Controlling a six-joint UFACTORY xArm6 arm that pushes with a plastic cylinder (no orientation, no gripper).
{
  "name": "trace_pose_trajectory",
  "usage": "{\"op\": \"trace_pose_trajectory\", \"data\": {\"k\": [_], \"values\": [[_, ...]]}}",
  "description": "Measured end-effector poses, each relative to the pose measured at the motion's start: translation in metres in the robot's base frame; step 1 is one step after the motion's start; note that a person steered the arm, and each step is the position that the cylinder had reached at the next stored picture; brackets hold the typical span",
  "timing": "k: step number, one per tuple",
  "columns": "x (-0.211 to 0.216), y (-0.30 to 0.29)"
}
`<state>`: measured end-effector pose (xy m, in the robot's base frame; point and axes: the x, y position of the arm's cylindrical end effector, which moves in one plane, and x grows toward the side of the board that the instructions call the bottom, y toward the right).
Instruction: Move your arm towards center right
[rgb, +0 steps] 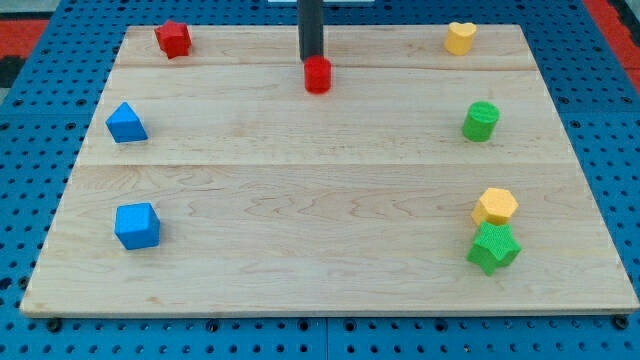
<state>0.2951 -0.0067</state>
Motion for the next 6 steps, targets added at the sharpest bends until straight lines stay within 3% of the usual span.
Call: {"op": "trace_pose_trajectory", "data": {"k": [1, 2, 3, 4, 5, 6], "values": [[0.088, 0.002], [0.135, 0.074], [0.15, 0.173], [0.149, 0.241], [0.091, 0.236], [0.047, 0.159]]}}
